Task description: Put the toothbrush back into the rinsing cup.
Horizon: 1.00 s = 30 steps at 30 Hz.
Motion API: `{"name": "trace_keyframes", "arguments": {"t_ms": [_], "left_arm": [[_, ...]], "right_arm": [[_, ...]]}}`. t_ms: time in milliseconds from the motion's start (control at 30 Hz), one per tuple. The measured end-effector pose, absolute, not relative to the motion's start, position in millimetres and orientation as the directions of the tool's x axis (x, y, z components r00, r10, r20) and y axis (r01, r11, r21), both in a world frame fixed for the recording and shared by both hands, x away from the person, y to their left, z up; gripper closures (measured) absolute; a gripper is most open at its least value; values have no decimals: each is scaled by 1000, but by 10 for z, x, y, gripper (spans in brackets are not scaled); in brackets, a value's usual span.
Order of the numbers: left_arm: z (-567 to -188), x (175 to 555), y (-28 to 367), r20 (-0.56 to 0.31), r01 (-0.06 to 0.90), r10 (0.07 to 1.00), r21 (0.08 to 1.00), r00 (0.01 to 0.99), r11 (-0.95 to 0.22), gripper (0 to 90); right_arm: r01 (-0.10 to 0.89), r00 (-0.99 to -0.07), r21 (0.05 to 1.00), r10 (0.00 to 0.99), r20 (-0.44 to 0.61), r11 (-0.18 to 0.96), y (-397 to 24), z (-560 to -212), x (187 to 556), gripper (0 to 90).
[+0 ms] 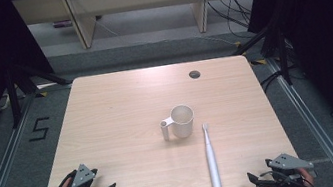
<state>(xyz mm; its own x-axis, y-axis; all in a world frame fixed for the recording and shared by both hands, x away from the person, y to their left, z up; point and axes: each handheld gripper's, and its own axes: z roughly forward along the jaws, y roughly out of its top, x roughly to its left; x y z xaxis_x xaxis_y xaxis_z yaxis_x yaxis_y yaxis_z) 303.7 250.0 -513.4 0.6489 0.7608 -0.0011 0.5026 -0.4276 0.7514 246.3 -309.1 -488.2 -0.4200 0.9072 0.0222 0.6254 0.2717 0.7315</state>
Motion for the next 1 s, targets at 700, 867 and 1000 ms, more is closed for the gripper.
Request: {"name": "trace_keyframes", "arguments": {"t_ms": [700, 867, 1000], "left_arm": [[-5137, 3040, 2499, -5, 497, 761, 760, 648, -418, 148], [-5137, 3040, 2499, -5, 497, 761, 760, 649, -418, 148], [-5136, 3040, 2500, -6, 498, 762, 760, 648, -418, 148]], "right_arm": [[626, -412, 734, 911, 24, 263, -3109, -4881, 2457, 223], [626, -411, 733, 912, 21, 265, -3114, -4883, 2456, 225], [627, -410, 733, 912, 22, 264, -3113, -4883, 2456, 225]]}}
